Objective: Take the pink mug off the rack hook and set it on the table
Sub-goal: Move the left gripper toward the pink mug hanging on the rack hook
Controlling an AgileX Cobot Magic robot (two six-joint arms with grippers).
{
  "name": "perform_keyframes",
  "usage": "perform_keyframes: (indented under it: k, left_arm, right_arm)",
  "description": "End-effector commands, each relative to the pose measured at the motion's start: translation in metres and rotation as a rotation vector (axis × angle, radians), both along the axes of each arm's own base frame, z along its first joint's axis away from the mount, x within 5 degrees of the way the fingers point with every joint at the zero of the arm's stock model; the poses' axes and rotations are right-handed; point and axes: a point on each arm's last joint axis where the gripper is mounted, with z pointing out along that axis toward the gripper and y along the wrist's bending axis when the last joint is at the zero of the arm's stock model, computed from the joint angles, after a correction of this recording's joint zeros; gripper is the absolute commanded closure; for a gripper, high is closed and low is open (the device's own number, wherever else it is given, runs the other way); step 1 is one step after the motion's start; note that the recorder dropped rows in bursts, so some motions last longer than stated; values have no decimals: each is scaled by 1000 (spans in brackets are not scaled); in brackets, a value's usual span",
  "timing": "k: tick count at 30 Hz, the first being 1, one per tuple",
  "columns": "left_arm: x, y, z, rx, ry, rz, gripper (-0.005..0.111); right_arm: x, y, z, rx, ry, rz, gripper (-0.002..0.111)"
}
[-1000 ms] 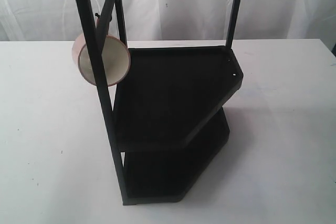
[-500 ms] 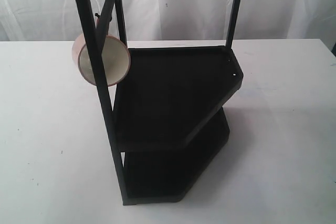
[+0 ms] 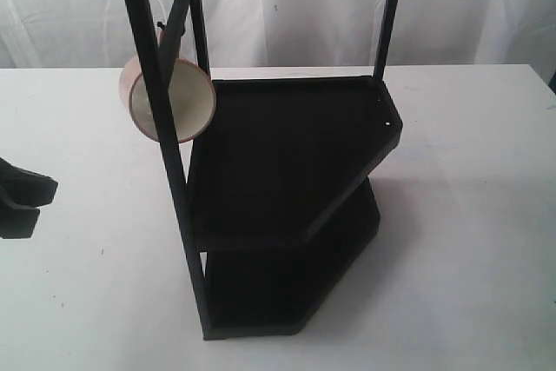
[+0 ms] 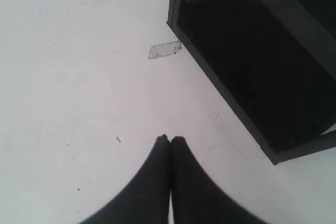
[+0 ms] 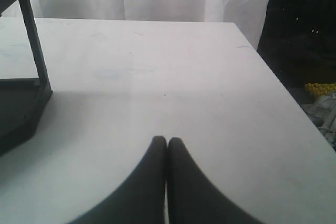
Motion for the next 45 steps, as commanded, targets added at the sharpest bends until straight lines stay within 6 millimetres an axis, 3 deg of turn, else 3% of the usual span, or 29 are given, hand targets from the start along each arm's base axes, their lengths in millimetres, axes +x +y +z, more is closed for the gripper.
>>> perform_keyframes:
  k: [1,9,14,17,22,29,35,45]
  left_arm:
    - [1,-2,3,-18,-15,-3,102]
    - [-5,-7,23,-115,-106,-21,62]
    - [-9,-21,33,-311,-112,-92,58]
    - [-8,-27,45,-333,-276,-200,57]
    - [1,-26,79,-317,-640,-231,38]
    - [26,-27,61,-239,-593,-251,38]
    - [38,-26,51,-37,-670,-321,38]
    - [61,-29,42,29,-668,-381,38]
  right_arm:
    - [0,0,0,-3,-9,4,108]
    - [0,0,0,-3,-9,4,108]
    - [0,0,0,-3,-9,4,108]
    - [0,0,0,-3,-9,4,108]
    - [0,0,0,-3,-9,4,108]
    - [0,0,0,-3,-9,4,108]
    - [0,0,0,-3,-9,4,108]
    - [0,0,0,-3,-9,4,108]
